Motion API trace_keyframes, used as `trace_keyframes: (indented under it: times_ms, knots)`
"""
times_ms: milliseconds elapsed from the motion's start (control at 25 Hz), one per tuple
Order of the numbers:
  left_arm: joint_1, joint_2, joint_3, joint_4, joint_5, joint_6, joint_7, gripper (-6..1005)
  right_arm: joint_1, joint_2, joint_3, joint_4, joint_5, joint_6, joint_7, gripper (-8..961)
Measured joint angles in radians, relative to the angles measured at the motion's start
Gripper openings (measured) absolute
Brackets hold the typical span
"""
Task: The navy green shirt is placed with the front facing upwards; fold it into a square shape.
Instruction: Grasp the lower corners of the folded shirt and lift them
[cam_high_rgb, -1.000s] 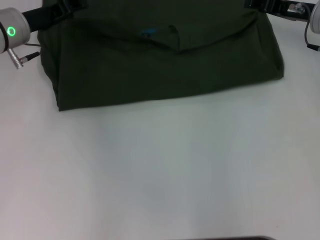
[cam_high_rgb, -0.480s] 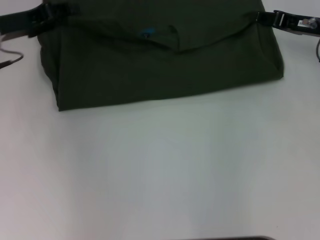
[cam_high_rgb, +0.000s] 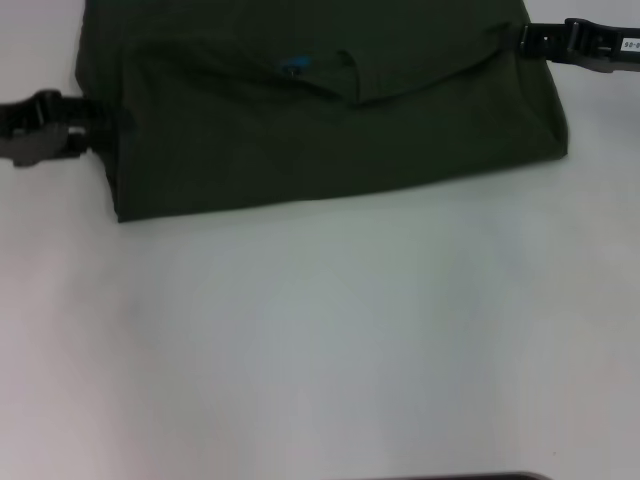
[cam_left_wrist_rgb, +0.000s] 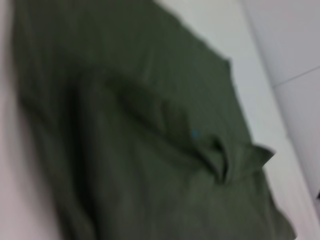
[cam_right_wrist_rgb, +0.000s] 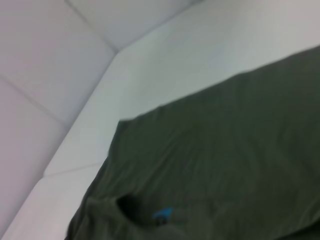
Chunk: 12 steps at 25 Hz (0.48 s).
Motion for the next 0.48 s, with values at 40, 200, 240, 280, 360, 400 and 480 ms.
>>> trace_keyframes:
  times_ms: [40,200,240,280,360,400,480]
  knots:
    - [0.0,0.001,0.0,0.003,0.022,0.009,-0.013,527,0.004,-0.003,0.0,-0.006,-0.013,-0.015,0.021,507]
    - [0.003,0.002,-0.002,0.001,0.077,0.001,-0.026,530,0.012,-0.004,-0.001,-0.019,-0.05,-0.044,0.058,510]
    - [0.003,0.002,-0.001,-0.003,0.093,-0.013,-0.024,531,0.012,-0.002,-0.002,-0.02,-0.051,-0.047,0.059,511]
    - [0.003,0.002,0.002,-0.006,0.105,-0.023,-0.021,531,0.013,0.001,-0.002,-0.019,-0.052,-0.048,0.059,511]
    - [0.001,0.0,0.013,-0.011,0.134,-0.044,-0.007,533,0.013,0.004,-0.005,-0.018,-0.052,-0.048,0.058,513]
    - [-0.001,-0.003,0.025,-0.012,0.146,-0.052,-0.001,540,0.012,0.006,-0.008,-0.018,-0.052,-0.049,0.057,513]
    - [-0.007,-0.011,0.052,-0.012,0.166,-0.068,0.003,555,0.01,0.007,-0.011,-0.018,-0.052,-0.05,0.058,515]
